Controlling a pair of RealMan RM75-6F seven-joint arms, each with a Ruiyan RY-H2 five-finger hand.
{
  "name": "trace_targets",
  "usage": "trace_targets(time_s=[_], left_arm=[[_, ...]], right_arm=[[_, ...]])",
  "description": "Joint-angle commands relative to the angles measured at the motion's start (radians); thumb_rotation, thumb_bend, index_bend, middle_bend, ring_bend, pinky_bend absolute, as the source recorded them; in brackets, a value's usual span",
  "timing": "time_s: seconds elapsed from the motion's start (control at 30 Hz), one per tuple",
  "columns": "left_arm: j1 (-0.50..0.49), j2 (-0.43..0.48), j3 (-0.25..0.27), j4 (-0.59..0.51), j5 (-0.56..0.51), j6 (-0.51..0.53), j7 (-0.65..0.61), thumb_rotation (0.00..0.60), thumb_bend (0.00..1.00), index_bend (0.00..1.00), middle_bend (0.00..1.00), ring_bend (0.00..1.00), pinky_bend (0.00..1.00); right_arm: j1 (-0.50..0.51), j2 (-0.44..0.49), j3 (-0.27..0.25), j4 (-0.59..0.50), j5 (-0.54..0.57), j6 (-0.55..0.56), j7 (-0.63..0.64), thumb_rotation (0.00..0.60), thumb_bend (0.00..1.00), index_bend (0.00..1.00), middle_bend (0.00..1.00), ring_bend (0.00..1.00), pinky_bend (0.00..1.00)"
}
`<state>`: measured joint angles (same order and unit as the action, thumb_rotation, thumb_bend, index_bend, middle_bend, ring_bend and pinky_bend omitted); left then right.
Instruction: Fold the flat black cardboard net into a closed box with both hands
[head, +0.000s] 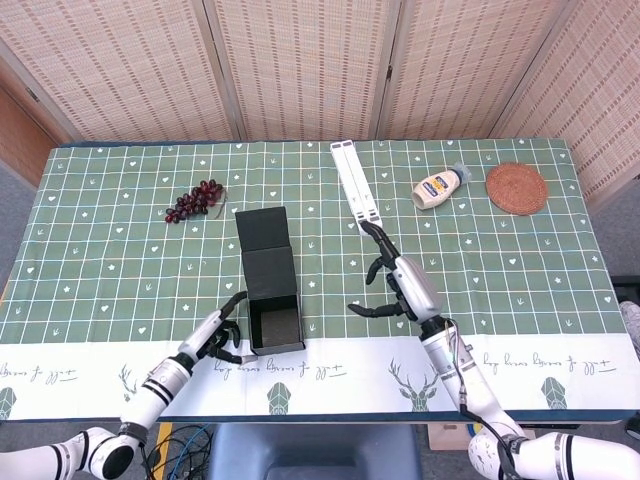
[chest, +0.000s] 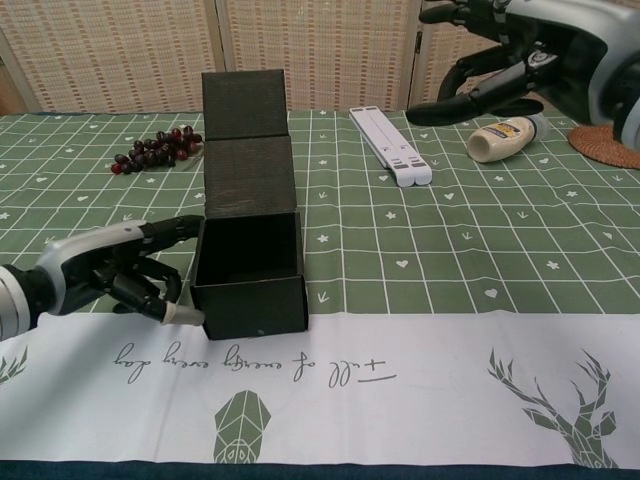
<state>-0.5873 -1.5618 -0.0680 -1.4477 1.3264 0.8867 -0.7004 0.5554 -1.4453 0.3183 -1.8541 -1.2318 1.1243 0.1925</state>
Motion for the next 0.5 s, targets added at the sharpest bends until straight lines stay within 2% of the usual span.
trace_targets(time_s=[0.03, 0.3, 0.5], left_arm=[[-0.004, -0.016, -0.009, 0.015, -0.005, -0.012, -0.005, 0.6, 0.08, 0.0, 0.0, 0.62, 0.9], [-0.001, -0.056, -0.039, 0.041, -0.039, -0.035, -0.033, 0.6, 0.08, 0.0, 0.0, 0.63, 0.9], [0.003, -0.073, -0.048, 0.051, -0.026, -0.028, -0.038, 0.6, 0.08, 0.0, 0.0, 0.64, 0.91]], right_arm=[[-0.003, 0.004, -0.002, 0.002, 0.001, 0.003, 0.007, 0.6, 0.0, 0.0, 0.0, 0.55, 0.98], [-0.008, 0.006, -0.009, 0.018, 0.006, 0.003, 0.03, 0.6, 0.0, 0.0, 0.0, 0.55, 0.98], [-0.009, 0.006, -0.013, 0.028, 0.003, 0.006, 0.036, 0.6, 0.0, 0.0, 0.0, 0.55, 0.98]])
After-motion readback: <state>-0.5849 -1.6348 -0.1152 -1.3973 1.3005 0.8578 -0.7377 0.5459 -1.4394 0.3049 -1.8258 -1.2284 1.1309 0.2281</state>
